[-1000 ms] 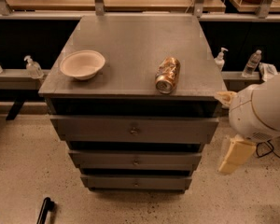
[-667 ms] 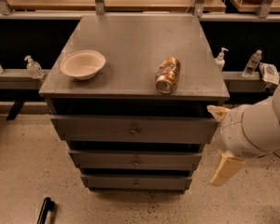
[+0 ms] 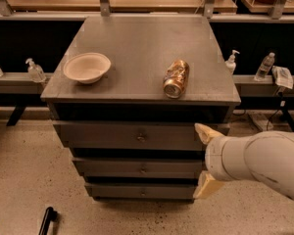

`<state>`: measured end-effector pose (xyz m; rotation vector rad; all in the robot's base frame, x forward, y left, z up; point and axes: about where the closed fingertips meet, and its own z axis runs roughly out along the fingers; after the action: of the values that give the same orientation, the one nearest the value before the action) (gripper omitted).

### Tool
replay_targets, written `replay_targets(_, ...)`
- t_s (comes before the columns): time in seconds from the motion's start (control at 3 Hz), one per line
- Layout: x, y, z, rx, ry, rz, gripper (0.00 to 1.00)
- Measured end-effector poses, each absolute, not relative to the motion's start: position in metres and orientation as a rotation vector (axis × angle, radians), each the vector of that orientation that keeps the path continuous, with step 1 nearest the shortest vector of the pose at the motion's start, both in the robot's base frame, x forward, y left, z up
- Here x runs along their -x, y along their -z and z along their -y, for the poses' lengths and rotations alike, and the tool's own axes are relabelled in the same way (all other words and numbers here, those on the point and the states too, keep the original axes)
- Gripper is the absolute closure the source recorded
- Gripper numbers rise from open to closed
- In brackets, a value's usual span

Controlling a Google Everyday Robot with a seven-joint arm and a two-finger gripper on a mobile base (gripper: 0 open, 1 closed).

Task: Open top drawer

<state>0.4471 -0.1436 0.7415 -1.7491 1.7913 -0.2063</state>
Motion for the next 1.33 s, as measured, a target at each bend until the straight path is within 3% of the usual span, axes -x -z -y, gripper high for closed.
replay_targets(1.33,-0.517,-0.698,0.141,1.810,0.266,-1.773,0.00)
